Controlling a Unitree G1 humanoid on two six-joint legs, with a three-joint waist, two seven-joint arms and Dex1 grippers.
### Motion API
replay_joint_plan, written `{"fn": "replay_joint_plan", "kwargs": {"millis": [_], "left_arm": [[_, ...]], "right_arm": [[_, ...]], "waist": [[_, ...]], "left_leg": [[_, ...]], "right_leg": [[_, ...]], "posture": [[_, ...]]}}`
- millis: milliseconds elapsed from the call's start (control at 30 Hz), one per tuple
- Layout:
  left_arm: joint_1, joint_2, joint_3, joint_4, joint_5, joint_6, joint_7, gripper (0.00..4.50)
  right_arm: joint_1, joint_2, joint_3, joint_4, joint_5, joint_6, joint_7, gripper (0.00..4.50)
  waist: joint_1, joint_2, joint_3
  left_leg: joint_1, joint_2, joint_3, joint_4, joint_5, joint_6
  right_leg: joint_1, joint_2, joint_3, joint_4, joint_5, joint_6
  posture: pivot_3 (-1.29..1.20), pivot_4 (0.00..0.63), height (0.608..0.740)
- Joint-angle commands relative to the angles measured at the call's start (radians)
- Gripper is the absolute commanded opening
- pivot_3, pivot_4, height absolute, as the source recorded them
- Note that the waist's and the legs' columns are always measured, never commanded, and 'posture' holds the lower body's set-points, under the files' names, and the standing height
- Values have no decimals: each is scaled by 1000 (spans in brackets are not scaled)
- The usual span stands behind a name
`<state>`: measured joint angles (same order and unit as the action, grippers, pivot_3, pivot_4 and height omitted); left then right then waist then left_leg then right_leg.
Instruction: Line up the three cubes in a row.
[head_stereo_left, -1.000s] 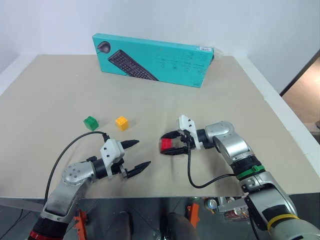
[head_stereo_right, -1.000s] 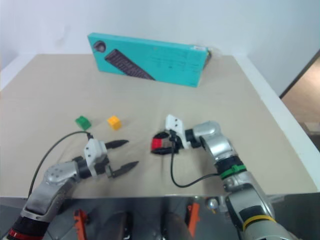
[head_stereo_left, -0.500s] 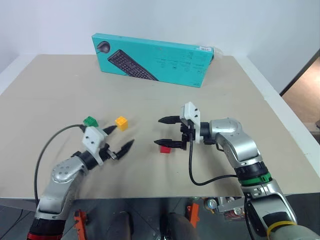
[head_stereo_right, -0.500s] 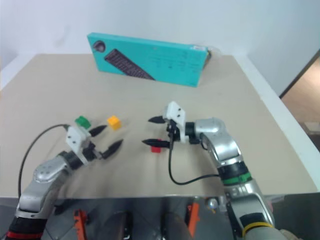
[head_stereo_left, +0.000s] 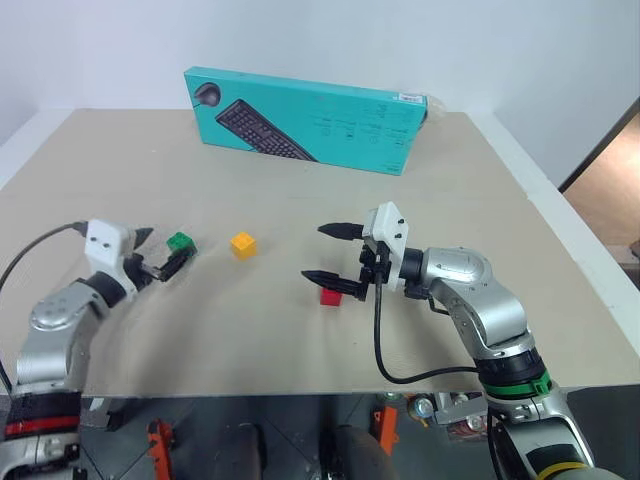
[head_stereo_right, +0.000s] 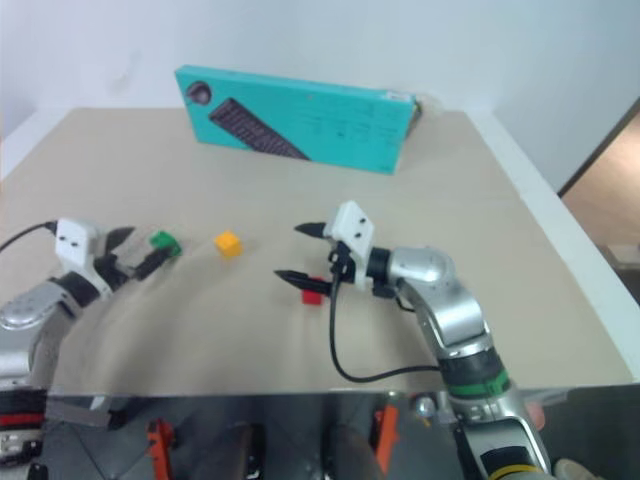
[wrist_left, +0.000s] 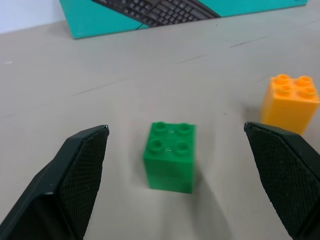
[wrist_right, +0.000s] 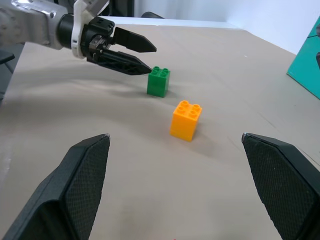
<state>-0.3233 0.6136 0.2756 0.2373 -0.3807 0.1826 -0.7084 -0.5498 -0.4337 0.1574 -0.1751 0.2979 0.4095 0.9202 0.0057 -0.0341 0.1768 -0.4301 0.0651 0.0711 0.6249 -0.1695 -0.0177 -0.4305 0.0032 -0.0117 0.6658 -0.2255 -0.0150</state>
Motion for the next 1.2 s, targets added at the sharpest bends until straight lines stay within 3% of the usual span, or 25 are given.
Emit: {"fn": "replay_joint_plan", "kwargs": {"millis": [33, 267, 300, 567, 767, 1000, 1200], "left_arm": [[-64, 34, 2, 86, -5, -13, -72, 4500], [-174, 41, -56, 291, 45, -53, -180, 4500], [-193, 41, -60, 323, 51, -61, -192, 3907], [-257, 50, -82, 433, 92, -138, -240, 1340], [-213, 72, -91, 363, 91, -127, -307, 1330], [-24, 105, -186, -79, -5, 51, -481, 1330], [-94, 59, -336, -206, -10, 123, -566, 1330]], "right_arm": [[-5, -12, -28, -42, 3, -23, -21, 4372], [19, -30, -32, -78, 19, -6, -39, 4372], [22, -33, -32, -84, 19, -3, -41, 4500], [33, -58, -39, -103, 19, 3, -53, 4500], [42, -79, -48, -122, 29, 8, -51, 4500], [110, -158, -100, -229, 142, 72, 14, 4500], [176, -230, -118, -261, 197, 62, 93, 4500]], "waist": [[0, -1, -1], [0, -2, -1], [0, -2, -1], [-1, -2, -1], [-2, -2, -1], [-1, -2, -1], [2, -2, -1]], "left_leg": [[-2, 0, 2, 0, 0, 0], [-8, 0, 6, 1, 0, 0], [-8, 0, 6, 1, 0, 0], [-8, 2, 7, 3, 0, 0], [-8, 2, 7, 3, 0, 0], [-8, 3, 7, 2, 0, 0], [-8, 1, 7, 6, 0, 1]], "right_leg": [[-3, 0, 0, 0, 0, 1], [-9, 2, 1, 0, 1, 2], [-9, 2, 1, 0, 2, 2], [-9, 4, 1, 1, 3, 2], [-9, 4, 1, 1, 3, 2], [-9, -2, 4, 1, 2, 2], [-8, -2, 3, 1, 2, 0]], "posture": [[0, 150, 740], [0, 150, 740], [0, 150, 740], [0, 150, 740], [0, 150, 740], [0, 150, 740], [0, 150, 740]]}}
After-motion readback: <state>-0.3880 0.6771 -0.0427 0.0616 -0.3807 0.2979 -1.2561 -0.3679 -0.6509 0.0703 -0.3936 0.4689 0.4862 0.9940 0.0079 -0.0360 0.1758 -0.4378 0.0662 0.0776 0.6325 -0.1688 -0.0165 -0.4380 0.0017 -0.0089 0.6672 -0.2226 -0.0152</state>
